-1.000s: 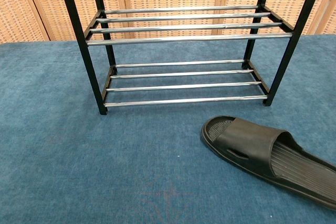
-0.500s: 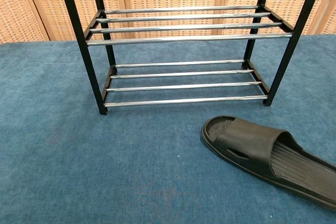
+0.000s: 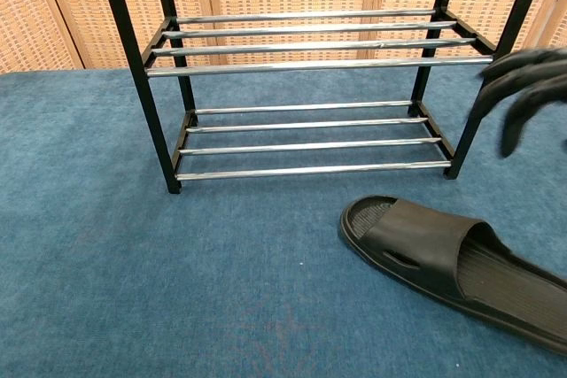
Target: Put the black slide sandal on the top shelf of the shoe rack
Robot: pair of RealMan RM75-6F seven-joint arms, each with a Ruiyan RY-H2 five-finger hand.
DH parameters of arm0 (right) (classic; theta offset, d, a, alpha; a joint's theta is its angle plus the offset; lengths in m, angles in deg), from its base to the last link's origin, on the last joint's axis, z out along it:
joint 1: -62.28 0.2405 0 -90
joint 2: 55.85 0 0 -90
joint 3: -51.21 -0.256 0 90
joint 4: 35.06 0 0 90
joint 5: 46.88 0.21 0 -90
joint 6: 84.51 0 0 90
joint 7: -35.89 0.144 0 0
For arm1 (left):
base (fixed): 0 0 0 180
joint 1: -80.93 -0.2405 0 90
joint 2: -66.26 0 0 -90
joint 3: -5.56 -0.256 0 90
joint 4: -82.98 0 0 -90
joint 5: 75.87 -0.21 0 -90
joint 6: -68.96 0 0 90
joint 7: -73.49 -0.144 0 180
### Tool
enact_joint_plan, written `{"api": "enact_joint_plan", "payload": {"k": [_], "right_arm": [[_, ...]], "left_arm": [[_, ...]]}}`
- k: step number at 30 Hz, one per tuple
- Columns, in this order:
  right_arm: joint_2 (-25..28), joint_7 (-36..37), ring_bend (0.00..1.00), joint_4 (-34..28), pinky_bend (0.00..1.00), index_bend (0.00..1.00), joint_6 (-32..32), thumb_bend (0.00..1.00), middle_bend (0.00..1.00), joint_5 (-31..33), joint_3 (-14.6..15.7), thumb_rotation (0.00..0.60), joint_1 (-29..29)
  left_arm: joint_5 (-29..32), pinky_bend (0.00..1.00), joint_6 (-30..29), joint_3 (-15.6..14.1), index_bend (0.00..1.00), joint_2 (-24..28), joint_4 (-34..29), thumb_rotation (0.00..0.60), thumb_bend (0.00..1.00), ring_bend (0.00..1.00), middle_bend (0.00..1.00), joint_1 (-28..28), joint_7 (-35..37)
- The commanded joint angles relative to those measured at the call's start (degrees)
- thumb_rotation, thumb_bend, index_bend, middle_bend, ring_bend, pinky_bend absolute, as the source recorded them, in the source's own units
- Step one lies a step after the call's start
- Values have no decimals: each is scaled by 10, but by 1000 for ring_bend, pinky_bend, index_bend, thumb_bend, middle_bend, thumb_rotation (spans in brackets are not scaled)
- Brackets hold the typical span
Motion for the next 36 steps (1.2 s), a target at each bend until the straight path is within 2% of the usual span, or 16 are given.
{"api": "enact_joint_plan", "payload": {"k": [1, 6, 10, 18, 27, 36], "right_arm": [[-35, -30, 102, -16, 130, 379, -75, 806, 249, -13, -7, 600, 52], [-75, -103, 103, -43, 130, 379, -177, 831, 249, 13, -22, 600, 101], [-118, -190, 103, -51, 130, 379, -269, 848, 245, 68, -43, 600, 130], [-184, -335, 103, -43, 130, 379, -367, 863, 236, 182, -78, 600, 148], [-235, -513, 103, -29, 130, 379, -402, 899, 226, 327, -93, 600, 152], [-225, -642, 103, -28, 127, 379, -380, 998, 229, 468, -73, 600, 163]], "left_arm": [[11, 0, 10, 4, 0, -1, -1, 600, 173, 0, 0, 5, -3], [23, 0, 23, 7, 0, -2, -2, 600, 173, 0, 0, 11, -6], [29, 0, 27, 9, 0, -1, -2, 600, 173, 0, 0, 13, -6], [33, 0, 27, 10, 0, 2, -1, 600, 174, 0, 0, 13, 5], [33, 0, 26, 9, 0, 5, 0, 600, 173, 0, 0, 12, 15], [31, 0, 25, 9, 0, 8, 1, 600, 174, 0, 0, 13, 21]]}}
